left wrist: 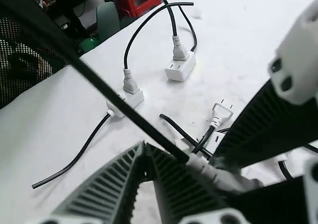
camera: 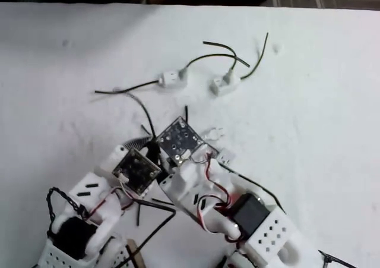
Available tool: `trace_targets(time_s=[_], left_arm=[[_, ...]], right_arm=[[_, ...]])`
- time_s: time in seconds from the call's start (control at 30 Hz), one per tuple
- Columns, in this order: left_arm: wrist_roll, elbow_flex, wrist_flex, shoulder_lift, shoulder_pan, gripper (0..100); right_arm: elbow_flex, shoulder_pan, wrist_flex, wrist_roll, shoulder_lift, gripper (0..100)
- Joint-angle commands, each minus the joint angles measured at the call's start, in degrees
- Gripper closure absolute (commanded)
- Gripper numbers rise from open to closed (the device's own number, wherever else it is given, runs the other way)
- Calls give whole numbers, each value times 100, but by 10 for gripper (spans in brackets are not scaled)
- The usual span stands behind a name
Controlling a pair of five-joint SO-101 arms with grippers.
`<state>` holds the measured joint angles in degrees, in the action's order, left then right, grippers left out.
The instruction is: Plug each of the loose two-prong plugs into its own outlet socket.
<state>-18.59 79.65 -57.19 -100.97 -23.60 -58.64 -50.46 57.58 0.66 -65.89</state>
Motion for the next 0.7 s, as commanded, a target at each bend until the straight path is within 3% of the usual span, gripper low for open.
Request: trace_targets(time_s=[0.0,0.17,0.37,0.67], left_arm=[[-53,-62,-9,-40,-145,977],[-123,-141,-193,-40,-224,977],[-730,-510,-1011,-40,-989,977],[-826,-545,-1064,-40,-998,977]], right_arm=[[-26,-136,-136,273,-75,981],[-114,-136,-145,448,-75,981],[-132,-136,-145,475,-75,981],[-141,-136,-127,466,-110,981]])
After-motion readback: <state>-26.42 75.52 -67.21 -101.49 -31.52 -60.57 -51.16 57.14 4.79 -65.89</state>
